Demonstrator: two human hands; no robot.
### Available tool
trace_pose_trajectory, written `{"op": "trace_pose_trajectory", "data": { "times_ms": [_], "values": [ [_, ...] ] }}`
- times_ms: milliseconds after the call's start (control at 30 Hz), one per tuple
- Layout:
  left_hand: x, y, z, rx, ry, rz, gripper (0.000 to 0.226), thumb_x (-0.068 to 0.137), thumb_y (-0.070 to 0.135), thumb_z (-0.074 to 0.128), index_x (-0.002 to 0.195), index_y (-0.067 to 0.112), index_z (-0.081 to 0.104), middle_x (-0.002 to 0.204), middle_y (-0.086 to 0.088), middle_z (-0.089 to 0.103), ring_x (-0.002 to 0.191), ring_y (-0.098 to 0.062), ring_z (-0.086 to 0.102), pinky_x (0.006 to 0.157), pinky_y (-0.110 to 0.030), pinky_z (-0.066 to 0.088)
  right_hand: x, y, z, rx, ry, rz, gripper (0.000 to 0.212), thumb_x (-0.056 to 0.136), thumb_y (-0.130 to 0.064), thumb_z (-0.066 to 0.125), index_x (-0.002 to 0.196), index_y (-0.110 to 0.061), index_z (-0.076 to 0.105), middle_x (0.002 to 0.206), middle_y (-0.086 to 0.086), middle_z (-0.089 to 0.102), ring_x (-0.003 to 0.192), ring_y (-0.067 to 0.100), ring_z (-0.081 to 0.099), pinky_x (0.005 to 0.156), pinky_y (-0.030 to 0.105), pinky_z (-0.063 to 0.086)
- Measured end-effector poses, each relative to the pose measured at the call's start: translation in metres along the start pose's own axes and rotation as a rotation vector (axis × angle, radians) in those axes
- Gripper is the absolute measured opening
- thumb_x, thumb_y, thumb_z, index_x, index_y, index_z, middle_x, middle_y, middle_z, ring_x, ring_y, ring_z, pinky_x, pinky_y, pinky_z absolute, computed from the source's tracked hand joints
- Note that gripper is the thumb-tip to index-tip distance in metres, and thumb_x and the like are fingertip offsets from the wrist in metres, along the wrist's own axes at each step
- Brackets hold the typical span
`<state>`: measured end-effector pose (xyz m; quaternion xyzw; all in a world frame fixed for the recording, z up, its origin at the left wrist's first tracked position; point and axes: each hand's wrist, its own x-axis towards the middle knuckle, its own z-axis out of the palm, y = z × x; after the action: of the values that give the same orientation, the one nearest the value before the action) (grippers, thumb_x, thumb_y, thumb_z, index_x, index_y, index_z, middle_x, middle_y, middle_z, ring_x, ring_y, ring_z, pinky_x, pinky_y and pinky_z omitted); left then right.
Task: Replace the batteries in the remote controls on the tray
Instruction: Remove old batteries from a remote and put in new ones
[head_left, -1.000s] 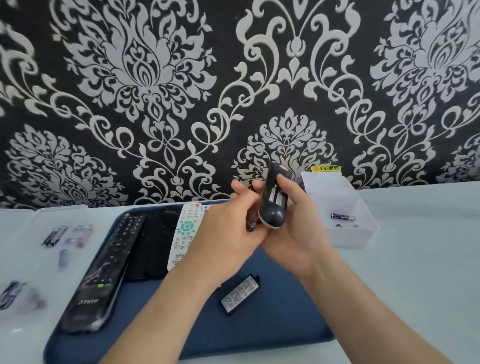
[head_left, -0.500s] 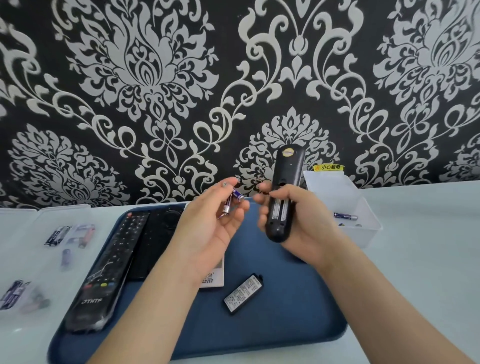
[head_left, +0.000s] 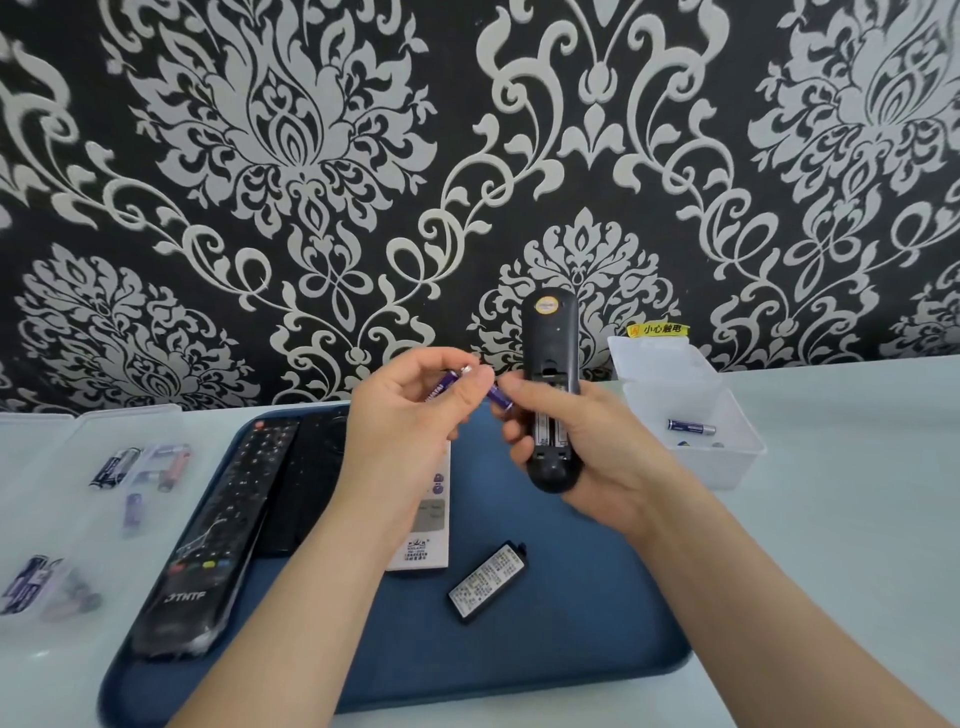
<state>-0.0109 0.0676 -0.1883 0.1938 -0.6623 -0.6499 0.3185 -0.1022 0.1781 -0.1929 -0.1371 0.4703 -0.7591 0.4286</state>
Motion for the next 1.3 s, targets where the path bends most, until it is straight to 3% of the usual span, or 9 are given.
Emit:
{"op": "trace_pose_trajectory", "data": {
  "times_ms": [100,200,367,600,833,1000,1133,1233,1300],
  "values": [
    [0.000,0.004,0.000,-0.015,-0.004,-0.011,0.008,0.081,0.020,0.073,0.080,0.017,0.066,0.054,0.014,0.054,0.046,-0.005,0.038,0.049,-0.021,0.031,0.000,-0.003,0.000,0.085,-0.004,0.077,0.031,0.093,-0.037,0.058,0.094,-0.006,0.064,0.071,0.009,0.062,0.056,0.015,0.054,0.044,0.019,0.044],
    [-0.006,0.013,0.005,0.038,-0.080,0.051,0.004,0.081,0.014,0.072,0.085,0.014,0.072,0.060,0.007,0.066,0.044,-0.001,0.046,0.048,-0.014,0.035,0.001,-0.003,-0.001,0.109,-0.009,0.091,0.044,0.094,-0.049,0.052,0.087,-0.008,0.066,0.070,0.007,0.062,0.057,0.017,0.052,0.043,0.021,0.043],
    [-0.013,0.014,0.013,0.289,-0.094,0.222,0.013,0.082,0.010,0.072,0.087,0.021,0.076,0.079,0.000,0.075,0.068,-0.007,0.068,0.063,-0.007,0.046,0.001,-0.001,-0.001,0.078,-0.006,0.089,0.042,0.092,-0.053,0.054,0.089,-0.012,0.062,0.070,0.003,0.058,0.054,0.015,0.050,0.044,0.022,0.042],
    [-0.008,0.013,0.007,0.525,-0.037,0.448,0.011,0.083,0.012,0.072,0.090,0.018,0.077,0.079,0.012,0.069,0.074,-0.002,0.063,0.067,-0.009,0.043,0.002,0.001,0.000,0.068,-0.046,0.083,0.050,0.093,-0.059,0.048,0.092,-0.011,0.064,0.071,0.006,0.058,0.054,0.017,0.049,0.044,0.023,0.042],
    [-0.009,0.006,0.011,0.648,-0.044,0.580,0.013,0.081,0.010,0.073,0.092,0.015,0.078,0.078,0.006,0.069,0.066,0.009,0.055,0.065,-0.003,0.038,0.001,0.004,0.004,0.024,0.002,0.055,0.054,0.093,-0.060,0.047,0.087,-0.011,0.067,0.071,0.007,0.058,0.055,0.017,0.051,0.052,0.024,0.044],
    [-0.008,0.001,0.013,0.574,0.013,0.533,0.014,0.078,0.012,0.077,0.092,0.016,0.078,0.079,0.009,0.070,0.072,0.002,0.061,0.066,-0.007,0.043,0.003,0.006,0.003,-0.013,0.050,-0.013,0.055,0.094,-0.060,0.046,0.084,-0.010,0.067,0.072,0.010,0.059,0.056,0.018,0.049,0.052,0.025,0.041],
    [-0.009,-0.010,0.016,0.589,0.002,0.592,0.013,0.080,0.011,0.075,0.092,0.013,0.078,0.079,0.008,0.068,0.067,0.008,0.056,0.064,-0.006,0.040,0.001,0.007,0.005,-0.041,0.089,-0.048,0.055,0.097,-0.057,0.043,0.079,-0.012,0.069,0.071,0.009,0.064,0.057,0.018,0.051,0.048,0.025,0.041],
    [-0.009,-0.020,0.016,0.634,-0.039,0.660,0.014,0.084,0.014,0.068,0.095,0.011,0.077,0.081,0.003,0.068,0.075,-0.001,0.063,0.067,-0.020,0.050,0.000,0.007,0.004,-0.077,0.102,-0.062,0.062,0.098,-0.056,0.040,0.058,-0.020,0.071,0.061,0.002,0.061,0.054,0.017,0.049,0.051,0.027,0.038],
    [-0.007,-0.024,0.015,0.704,-0.068,0.712,0.018,0.089,0.018,0.063,0.100,0.010,0.075,0.083,0.002,0.067,0.083,-0.007,0.065,0.070,-0.028,0.052,0.000,0.007,0.002,-0.103,0.120,-0.068,0.058,0.099,-0.055,0.041,0.066,-0.017,0.070,0.060,0.001,0.060,0.054,0.016,0.050,0.053,0.029,0.040]
  ]
}}
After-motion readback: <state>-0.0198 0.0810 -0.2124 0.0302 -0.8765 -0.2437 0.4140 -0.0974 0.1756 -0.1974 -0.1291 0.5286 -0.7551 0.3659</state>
